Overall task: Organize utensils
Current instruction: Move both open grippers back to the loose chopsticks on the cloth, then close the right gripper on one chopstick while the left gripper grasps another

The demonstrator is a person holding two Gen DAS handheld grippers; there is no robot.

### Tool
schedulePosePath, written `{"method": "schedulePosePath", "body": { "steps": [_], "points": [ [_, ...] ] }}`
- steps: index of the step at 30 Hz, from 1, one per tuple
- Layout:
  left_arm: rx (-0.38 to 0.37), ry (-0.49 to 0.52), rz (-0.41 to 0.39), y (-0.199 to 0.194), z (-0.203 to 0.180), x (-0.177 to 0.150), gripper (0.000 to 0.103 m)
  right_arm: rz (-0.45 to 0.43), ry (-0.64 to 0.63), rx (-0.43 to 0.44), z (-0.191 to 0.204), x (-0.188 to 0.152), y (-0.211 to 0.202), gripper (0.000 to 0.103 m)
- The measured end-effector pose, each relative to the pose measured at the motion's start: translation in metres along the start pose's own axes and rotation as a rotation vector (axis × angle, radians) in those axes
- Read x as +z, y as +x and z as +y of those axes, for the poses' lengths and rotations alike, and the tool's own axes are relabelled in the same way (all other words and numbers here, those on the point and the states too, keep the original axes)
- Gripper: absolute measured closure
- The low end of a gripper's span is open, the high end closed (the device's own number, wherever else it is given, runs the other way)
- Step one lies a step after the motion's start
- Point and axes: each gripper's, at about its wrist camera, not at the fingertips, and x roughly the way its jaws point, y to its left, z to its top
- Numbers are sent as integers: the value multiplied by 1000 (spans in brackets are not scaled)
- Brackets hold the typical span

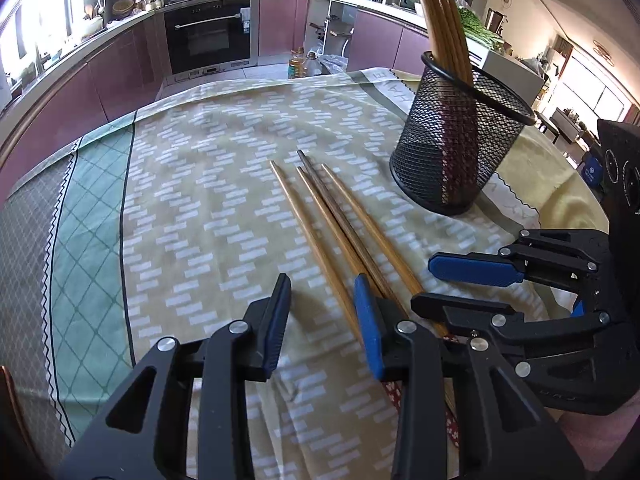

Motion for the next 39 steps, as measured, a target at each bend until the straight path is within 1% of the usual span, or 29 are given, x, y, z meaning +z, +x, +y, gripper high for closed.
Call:
{"method": "schedulePosePath", "body": {
  "steps": [5,8,10,18,23,27,33,36,39],
  "points": [
    [8,9,8,6,0,7,75,0,12,-11,-4,9,7,84],
    [13,-1,7,7,0,9,80,-4,36,-10,-7,13,9,90],
    [5,-17,5,6,1,8,89,-6,57,-1,-9,13,9,93],
    [-27,-126,-28,-2,10,-5,94,-42,142,32,-21,4,-1,97],
    [-63,-142,-58,-16,11,-14,95,-64,138,68,-19,1,-11,97],
    [-84,-130,-57,-21,9,-18,95,-49,101,96,-11,-3,-11,97],
    [-82,-96,-27,-15,4,-20,95,-8,71,97,-5,-5,-5,97],
    [-66,-85,-19,-13,5,-19,91,10,61,87,-4,-2,1,95],
    [-59,-83,-28,-15,8,-17,89,15,55,87,-3,2,3,95]
  ]
}}
